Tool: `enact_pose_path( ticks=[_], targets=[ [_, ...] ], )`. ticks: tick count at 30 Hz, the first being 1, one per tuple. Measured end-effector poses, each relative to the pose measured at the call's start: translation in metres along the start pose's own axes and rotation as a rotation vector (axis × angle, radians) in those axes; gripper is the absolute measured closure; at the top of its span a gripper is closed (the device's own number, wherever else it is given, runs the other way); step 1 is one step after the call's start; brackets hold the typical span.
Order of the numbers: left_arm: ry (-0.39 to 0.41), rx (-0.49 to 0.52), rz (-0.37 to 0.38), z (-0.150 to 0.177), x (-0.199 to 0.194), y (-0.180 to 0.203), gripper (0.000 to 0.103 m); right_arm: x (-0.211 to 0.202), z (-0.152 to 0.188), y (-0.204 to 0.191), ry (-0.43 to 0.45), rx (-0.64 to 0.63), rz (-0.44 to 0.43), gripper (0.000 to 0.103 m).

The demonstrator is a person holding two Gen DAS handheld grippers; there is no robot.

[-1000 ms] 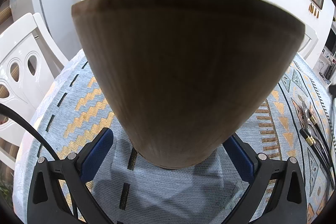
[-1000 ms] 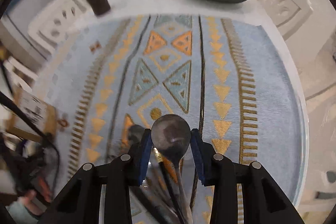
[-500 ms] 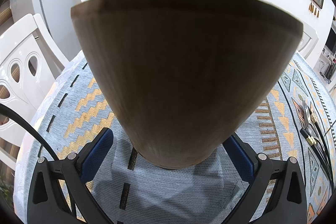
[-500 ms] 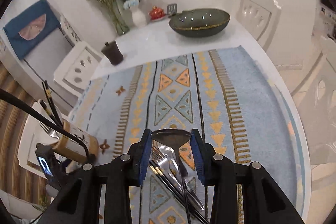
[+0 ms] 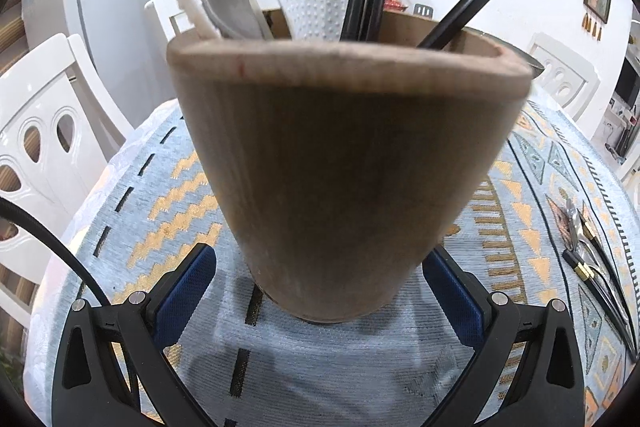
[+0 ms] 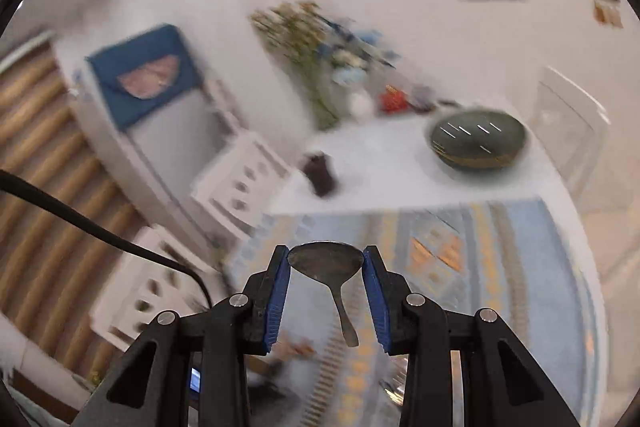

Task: Organize utensils
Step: 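Lower the spoon into the wooden cup and open the right tool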

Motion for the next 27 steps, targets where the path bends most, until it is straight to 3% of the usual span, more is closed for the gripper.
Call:
enact_pose_path(
  ticks=[5,11,18,27],
  targets=[
    [-0.002,0.002,0.007,0.004,-0.003,0.001,0.0,0.003,-0.029,-0.071,0.048,-0.092,-0.16,0.067],
    [-0.005,0.002,0.013,0.002,-0.005,-0.002,0.0,0.035,-0.023,-0.118,-0.008,-0.177,-0.219,0.067],
    [-0.008,0.002,0.019,0.001,-0.001,-0.006,0.0,0.064,-0.003,-0.132,-0.075,-0.189,-0.242,0.067],
    [-0.007,0.001,0.021,0.002,-0.002,-0.007,0.0,0.104,0.022,-0.121,-0.172,-0.157,-0.231,0.067]
  ],
)
Point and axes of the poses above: each gripper's, at about its wrist camera, not at the fingertips, and x roughly the way its jaws point, y to its right, z to its underside, the point moved 9 cm from there along x, roughly the way its jaws point, and after that the axes turned 10 degrees about -y, right-handed, at the moved point
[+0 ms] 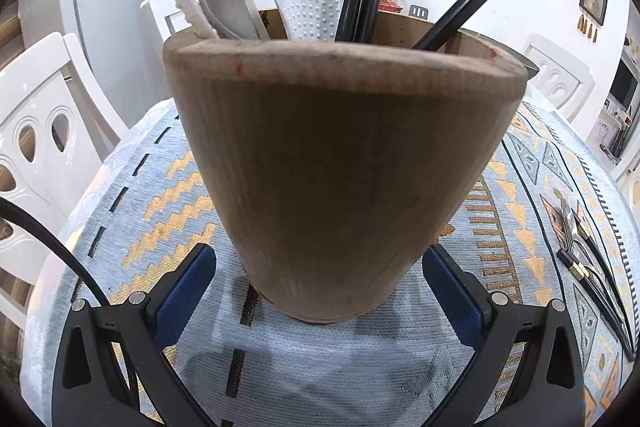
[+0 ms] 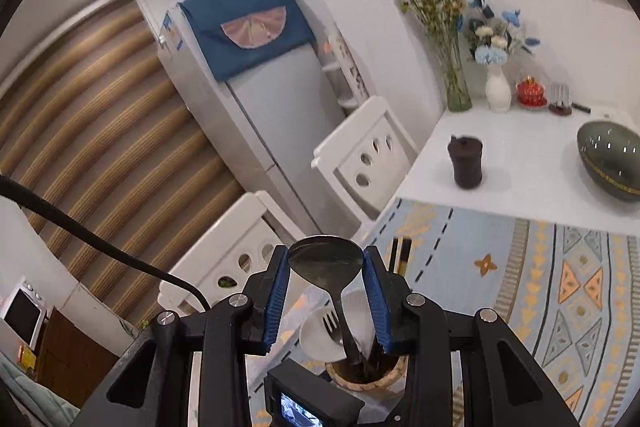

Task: Organize utensils
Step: 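Lower the spoon into the wooden cup and open the right tool, then move the open right tool back to the remaining utensils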

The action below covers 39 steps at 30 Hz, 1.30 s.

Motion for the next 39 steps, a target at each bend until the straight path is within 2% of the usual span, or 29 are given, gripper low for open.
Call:
enact_pose_path(
  ticks=[9,10,12,14,21,27,33,39],
  targets=[
    [0.0,0.0,0.0,0.0,0.0,0.0,0.0,0.018,0.013,0.007,-0.087,0.026,0.004,0.064],
    [0.0,0.0,0.0,0.0,0.0,-0.001,0.0,0.019,0.014,0.007,-0.101,0.028,0.009,0.052],
    [-0.001,0.0,0.0,0.0,0.0,-0.001,0.0,0.016,0.012,0.008,-0.107,0.039,0.007,0.036],
    [-0.001,0.0,-0.001,0.0,-0.001,0.0,0.0,0.009,0.008,0.006,-0.093,0.029,-0.015,0.036],
    [-0.002,0.001,-0.001,-0.001,-0.001,0.0,0.0,-0.053,-0.016,0.022,0.061,0.059,0.036,0.036],
    [-0.001,0.0,-0.001,-0.001,-0.001,-0.001,0.0,-0.103,-0.015,0.047,0.137,0.112,0.098,0.034],
    [-0.003,0.0,-0.001,-0.001,-0.001,0.0,0.0,-0.135,0.01,0.082,0.141,0.148,0.228,0.034],
    [-0.003,0.001,-0.001,-0.001,-0.001,0.0,0.0,-0.131,0.063,0.131,0.042,0.279,0.324,0.034]
  ],
)
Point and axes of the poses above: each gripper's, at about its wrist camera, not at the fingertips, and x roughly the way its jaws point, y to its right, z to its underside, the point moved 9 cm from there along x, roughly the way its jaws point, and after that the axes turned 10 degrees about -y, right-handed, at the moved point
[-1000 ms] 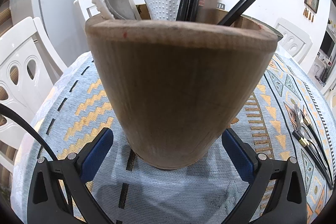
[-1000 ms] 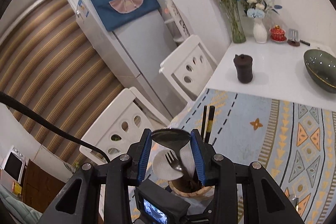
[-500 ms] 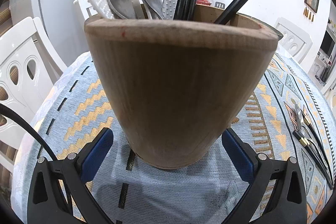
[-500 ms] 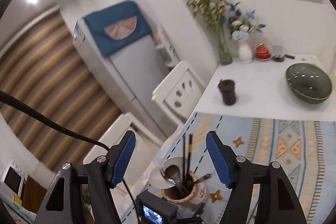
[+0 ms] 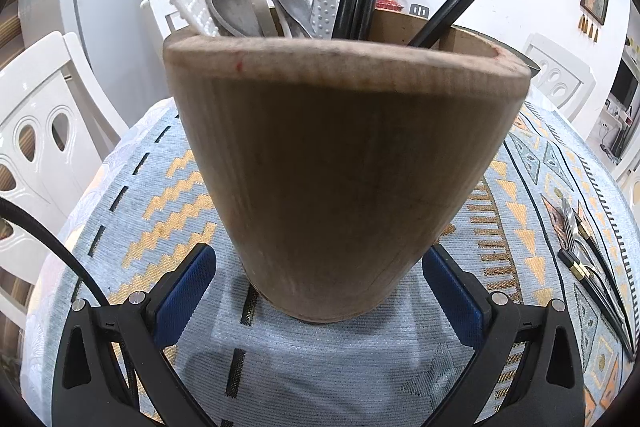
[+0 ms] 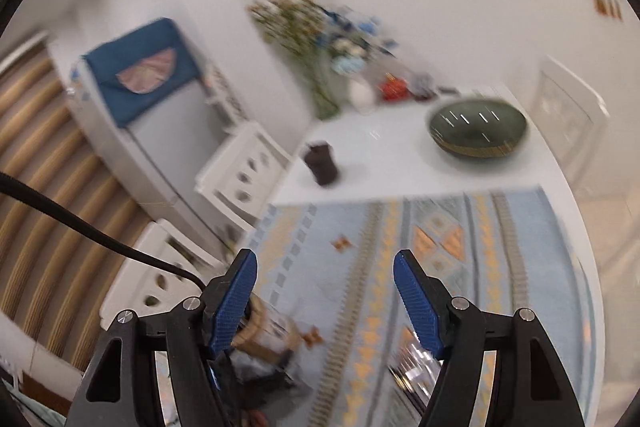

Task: Organize utensils
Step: 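Move the open right tool back to the remaining utensils, then grasp a black gold-banded chopstick with the right tool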

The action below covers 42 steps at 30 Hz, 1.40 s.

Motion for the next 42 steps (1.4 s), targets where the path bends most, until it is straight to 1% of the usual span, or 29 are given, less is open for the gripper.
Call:
enact_pose_path(
  ticks=[4,6,8,11,12,13,15,17,19,21,24,29,31,35,36,39,40,42],
  targets=[
    [-0.004,0.0,-0.001,0.0,-0.001,0.0,0.0,0.024,0.03,0.033,-0.097,0.048,0.079,0.034],
    [-0.004,0.0,-0.001,0.0,-0.001,0.0,0.0,0.042,0.044,0.048,-0.166,0.06,0.136,0.034],
    [-0.004,0.0,-0.001,0.0,-0.001,0.0,0.0,0.062,0.061,0.068,-0.258,0.061,0.222,0.034],
    [-0.004,-0.001,-0.001,0.0,-0.001,0.0,0.0,0.086,0.083,0.09,-0.361,0.061,0.289,0.035],
    [-0.004,0.0,-0.001,0.0,-0.001,0.0,0.0,0.093,0.089,0.097,-0.386,0.063,0.307,0.039],
    [-0.004,0.0,-0.001,0.0,-0.001,0.0,0.0,0.098,0.095,0.102,-0.41,0.06,0.318,0.046],
    [-0.007,0.0,-0.001,0.0,-0.001,0.0,0.0,0.11,0.106,0.112,-0.451,0.053,0.341,0.055],
    [-0.006,0.0,-0.002,0.0,-0.002,0.0,0.0,0.118,0.112,0.118,-0.467,0.042,0.351,0.057],
    [-0.008,0.0,-0.002,0.001,-0.002,0.0,0.0,0.125,0.116,0.119,-0.482,0.03,0.355,0.061],
    [-0.009,0.001,-0.002,0.001,-0.003,0.0,0.0,0.133,0.12,0.122,-0.509,0.013,0.377,0.065],
    [-0.008,0.0,-0.001,0.001,-0.003,0.0,0.0,0.144,0.126,0.132,-0.541,0.006,0.421,0.065],
    [-0.012,0.002,-0.001,0.002,-0.004,0.001,0.0,0.157,0.134,0.142,-0.577,0.067,0.363,0.065],
    [-0.011,0.001,0.0,0.001,-0.003,0.0,0.0,0.159,0.136,0.144,-0.584,0.055,0.382,0.065],
    [-0.014,0.002,-0.001,0.002,-0.004,0.001,0.0,0.163,0.142,0.147,-0.605,0.044,0.393,0.065],
    [-0.015,0.001,-0.001,-0.003,0.0,-0.001,0.0,0.164,0.144,0.146,-0.601,0.048,0.389,0.065],
    [-0.016,0.002,-0.002,-0.004,0.001,-0.001,0.0,0.165,0.14,0.148,-0.584,0.068,0.381,0.065],
    [-0.017,0.003,-0.002,-0.004,0.0,-0.001,0.0,0.166,0.141,0.151,-0.587,0.069,0.392,0.074],
    [-0.017,0.002,-0.003,-0.005,0.002,0.0,0.0,0.167,0.141,0.151,-0.587,0.044,0.405,0.077]
  ],
)
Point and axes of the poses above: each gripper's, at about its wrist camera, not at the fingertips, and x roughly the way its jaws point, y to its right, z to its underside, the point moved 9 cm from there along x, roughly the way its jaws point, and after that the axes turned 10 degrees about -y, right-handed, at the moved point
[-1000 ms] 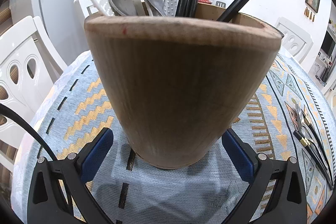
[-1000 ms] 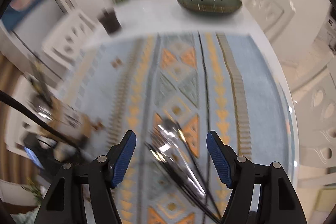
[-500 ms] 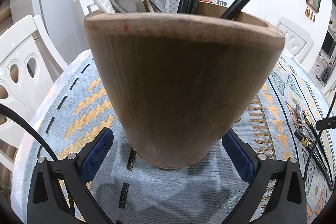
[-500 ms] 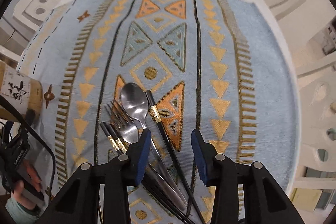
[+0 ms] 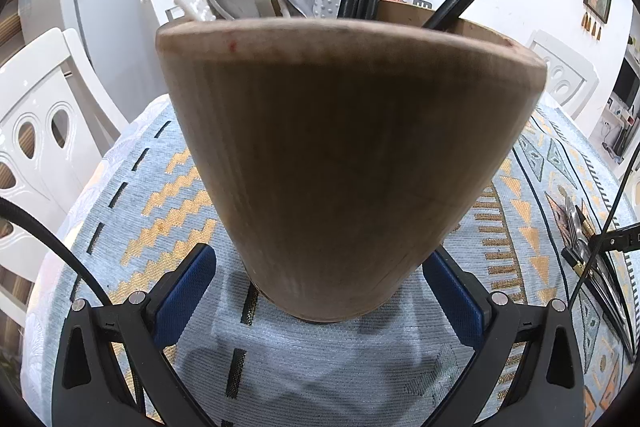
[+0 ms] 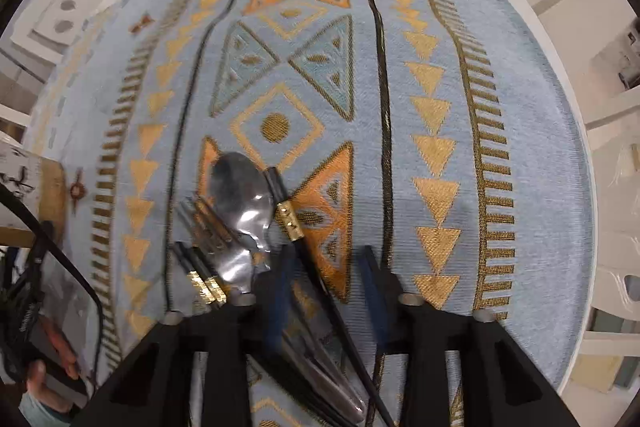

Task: Organize utensils
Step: 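Grasp a black gold-banded chopstick with the right tool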

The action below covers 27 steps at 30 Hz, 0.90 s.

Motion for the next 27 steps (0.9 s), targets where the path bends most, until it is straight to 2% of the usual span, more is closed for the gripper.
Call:
enact_pose_path(
  ticks=[3,8,12,22,27],
  targets=[
    [-0.001,0.001,0.0,0.0,0.0,0.0,0.0,-0.002,-0.002,-0.006,0.004,-0.028,0.011,0.091],
    [-0.003,0.0,0.001,-0.001,0.001,0.001,0.0,-0.014,-0.005,-0.007,0.042,-0.02,-0.013,0.094],
    [-0.002,0.002,0.001,-0.001,0.002,0.001,0.0,-0.041,-0.003,-0.002,0.097,0.008,-0.043,0.095],
    [-0.003,0.001,0.0,-0.001,0.001,0.001,0.0,-0.111,0.019,-0.003,0.3,0.029,-0.159,0.095],
    [-0.003,-0.001,0.0,-0.001,0.001,0.001,0.0,-0.123,0.024,-0.009,0.334,0.038,-0.184,0.095]
  ],
)
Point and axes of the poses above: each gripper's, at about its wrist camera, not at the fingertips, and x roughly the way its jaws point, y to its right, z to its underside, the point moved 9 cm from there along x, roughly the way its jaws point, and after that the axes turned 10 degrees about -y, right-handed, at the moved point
